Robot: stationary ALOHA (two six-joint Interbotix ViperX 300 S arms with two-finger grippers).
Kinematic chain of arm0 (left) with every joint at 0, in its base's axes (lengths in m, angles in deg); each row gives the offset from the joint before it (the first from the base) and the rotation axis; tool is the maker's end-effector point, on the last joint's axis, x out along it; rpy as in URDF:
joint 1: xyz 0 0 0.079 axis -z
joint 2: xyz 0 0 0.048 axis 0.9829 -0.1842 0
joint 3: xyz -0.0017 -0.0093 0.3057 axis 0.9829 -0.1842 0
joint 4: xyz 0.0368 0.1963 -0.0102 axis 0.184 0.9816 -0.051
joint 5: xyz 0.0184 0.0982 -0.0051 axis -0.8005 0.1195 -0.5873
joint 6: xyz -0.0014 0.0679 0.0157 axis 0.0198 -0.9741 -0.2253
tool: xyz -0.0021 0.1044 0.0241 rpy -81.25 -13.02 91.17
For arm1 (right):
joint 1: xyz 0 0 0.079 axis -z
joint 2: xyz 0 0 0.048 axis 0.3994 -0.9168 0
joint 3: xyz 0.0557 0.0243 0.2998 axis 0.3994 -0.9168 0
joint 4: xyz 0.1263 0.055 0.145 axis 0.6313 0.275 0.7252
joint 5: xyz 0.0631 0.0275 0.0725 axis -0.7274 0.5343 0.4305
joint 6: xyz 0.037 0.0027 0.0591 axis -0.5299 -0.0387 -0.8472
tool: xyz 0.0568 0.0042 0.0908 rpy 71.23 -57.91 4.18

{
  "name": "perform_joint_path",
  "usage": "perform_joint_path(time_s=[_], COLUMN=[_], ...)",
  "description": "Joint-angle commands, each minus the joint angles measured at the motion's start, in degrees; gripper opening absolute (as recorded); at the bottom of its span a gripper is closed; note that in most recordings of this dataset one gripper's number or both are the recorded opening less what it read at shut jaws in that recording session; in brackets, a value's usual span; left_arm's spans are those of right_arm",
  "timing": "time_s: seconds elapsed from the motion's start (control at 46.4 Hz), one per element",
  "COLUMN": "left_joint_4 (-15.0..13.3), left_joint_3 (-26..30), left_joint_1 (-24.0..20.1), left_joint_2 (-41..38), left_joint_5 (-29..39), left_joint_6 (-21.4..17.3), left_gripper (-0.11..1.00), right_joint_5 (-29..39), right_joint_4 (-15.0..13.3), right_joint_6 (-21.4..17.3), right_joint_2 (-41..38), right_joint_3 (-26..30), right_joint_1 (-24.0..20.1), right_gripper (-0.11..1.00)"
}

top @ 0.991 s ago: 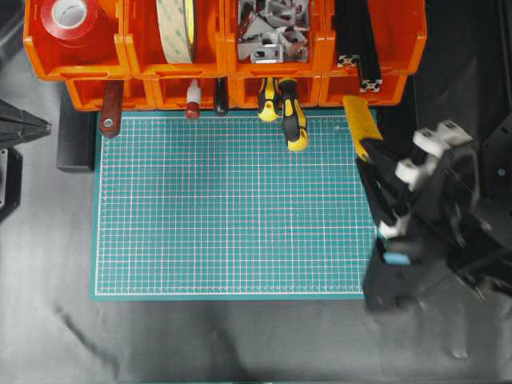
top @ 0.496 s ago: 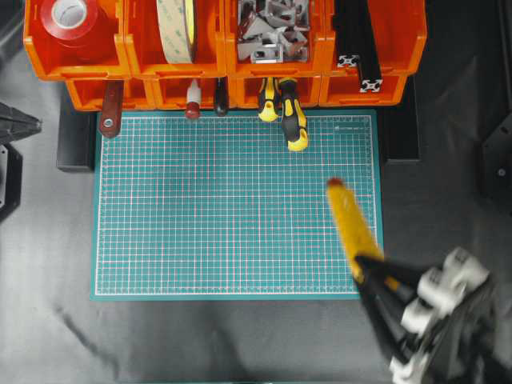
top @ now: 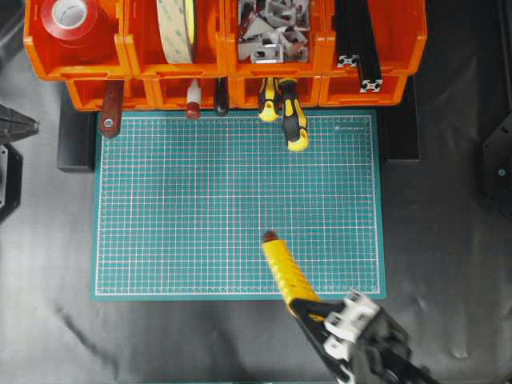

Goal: Pick cutter from container rack with right arm.
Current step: 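Pull the yellow cutter out of the bin and carry it over the mat, then lower the cutter onto the green mat and open the right gripper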

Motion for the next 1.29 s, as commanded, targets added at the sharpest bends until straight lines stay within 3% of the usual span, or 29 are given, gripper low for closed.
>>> perform_joint_path(time_s=[0.0,0.259,0.431,0.56,0.948,1.272], left_joint_4=[0.26,0.18,0.18,0.18,0.26,0.26], left_joint_3=[1.67,1.76,1.93,2.02,1.93,1.76], left_joint_1=[0.18,0.44,0.44,0.26,0.18,0.18], left_joint_2=[-0.35,-0.44,-0.18,-0.09,0.0,-0.18], left_joint_5=[-0.18,-0.35,-0.7,-0.62,-0.53,0.0], left_joint_6=[0.53,0.44,0.44,0.35,0.35,0.26], left_gripper=[0.01,0.01,0.01,0.01,0.01,0.01], right_joint_5=[-7.03,-21.36,-28.48,-31.29,-35.86,-36.3], right_joint_4=[-1.58,-8.44,-14.24,-16.08,-15.91,-13.1], right_joint_6=[0.18,0.18,0.18,0.09,-0.7,-0.88], right_joint_2=[1.14,2.29,2.02,1.41,-1.41,-2.55], right_joint_3=[-3.52,-11.51,-13.01,-13.27,-15.91,-16.17], right_joint_1=[2.11,10.9,17.31,20.92,23.2,23.2], right_gripper=[0.27,0.27,0.27,0.27,0.27,0.27])
